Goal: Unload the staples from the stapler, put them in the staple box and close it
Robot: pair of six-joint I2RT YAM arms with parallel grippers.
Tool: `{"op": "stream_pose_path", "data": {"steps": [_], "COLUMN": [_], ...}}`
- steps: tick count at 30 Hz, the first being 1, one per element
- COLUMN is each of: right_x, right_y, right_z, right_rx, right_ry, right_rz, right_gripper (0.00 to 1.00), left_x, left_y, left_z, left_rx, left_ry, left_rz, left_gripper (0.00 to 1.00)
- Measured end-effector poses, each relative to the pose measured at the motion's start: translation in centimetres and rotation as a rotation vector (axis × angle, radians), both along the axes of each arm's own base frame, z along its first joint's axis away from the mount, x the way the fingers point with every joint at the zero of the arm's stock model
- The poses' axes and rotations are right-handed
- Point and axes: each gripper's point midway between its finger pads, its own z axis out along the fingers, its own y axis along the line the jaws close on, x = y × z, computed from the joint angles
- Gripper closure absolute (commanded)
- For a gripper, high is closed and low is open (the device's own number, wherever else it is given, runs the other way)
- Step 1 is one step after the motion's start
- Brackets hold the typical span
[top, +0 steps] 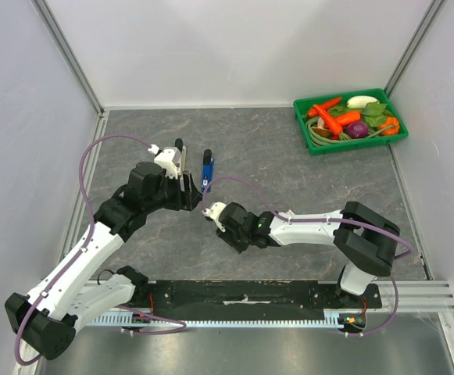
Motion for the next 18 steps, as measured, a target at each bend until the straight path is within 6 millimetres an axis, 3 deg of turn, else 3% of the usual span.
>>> {"op": "stream_pose_path", "data": {"steps": [18], "right_x": [-0.08], "right_y": [0.03], "right_z": [-0.02], "right_rx": [0.006], "right_ry": [0.012], "right_rz": [-0.023], "right_gripper": [0.91], "left_x": [0.00], "left_y": [0.00], "left_z": [0.00], "left_rx": [0.000], "left_ry": [0.000], "left_rz": [0.000], "left_gripper": [0.28]}}
